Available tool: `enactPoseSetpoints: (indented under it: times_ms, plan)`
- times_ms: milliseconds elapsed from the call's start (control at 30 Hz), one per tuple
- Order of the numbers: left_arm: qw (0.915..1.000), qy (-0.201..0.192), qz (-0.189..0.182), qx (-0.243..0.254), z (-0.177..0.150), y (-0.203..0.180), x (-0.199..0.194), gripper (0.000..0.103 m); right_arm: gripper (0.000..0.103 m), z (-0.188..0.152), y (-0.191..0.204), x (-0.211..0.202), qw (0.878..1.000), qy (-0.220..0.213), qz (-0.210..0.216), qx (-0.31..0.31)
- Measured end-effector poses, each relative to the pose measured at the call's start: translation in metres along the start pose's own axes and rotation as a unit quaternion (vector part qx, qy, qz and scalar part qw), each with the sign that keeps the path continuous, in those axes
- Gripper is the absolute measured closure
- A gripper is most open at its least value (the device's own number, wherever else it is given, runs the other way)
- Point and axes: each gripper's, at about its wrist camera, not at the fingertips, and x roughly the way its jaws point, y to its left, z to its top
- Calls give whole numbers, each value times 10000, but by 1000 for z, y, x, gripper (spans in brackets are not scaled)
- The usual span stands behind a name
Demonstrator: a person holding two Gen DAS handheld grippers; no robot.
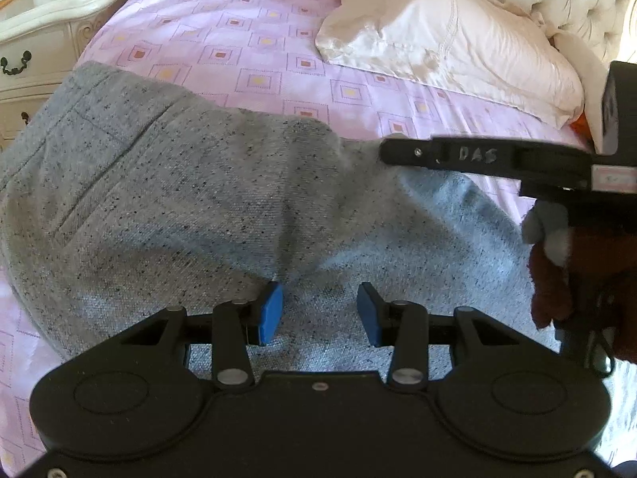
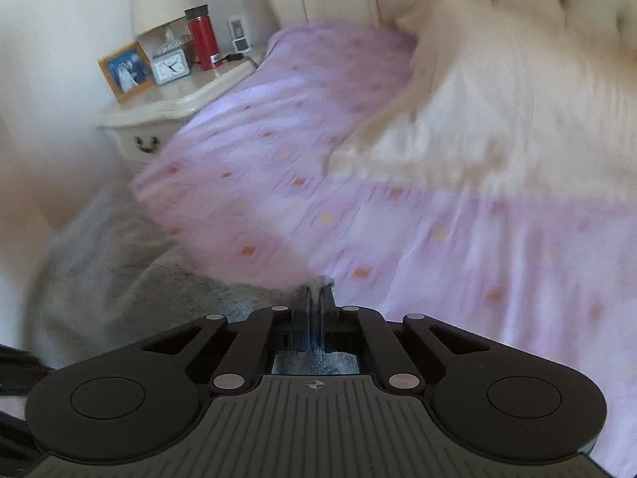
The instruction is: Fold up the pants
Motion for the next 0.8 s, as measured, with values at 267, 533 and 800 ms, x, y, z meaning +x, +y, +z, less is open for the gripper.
enactPoseSetpoints:
  times_ms: [267, 533, 800]
  plan:
    - [9997, -175, 53, 143, -2, -3, -12, 53, 87, -4, -1, -12, 9975, -491, -447, 249]
    - [9954, -903, 322, -90, 39, 23, -44, 53, 88, -34, 24, -56, 9972, -659, -322, -156]
    - [9903, -605, 1222, -281, 44, 85, -10, 51, 88, -33, -22, -20, 9843, -361, -1677, 425]
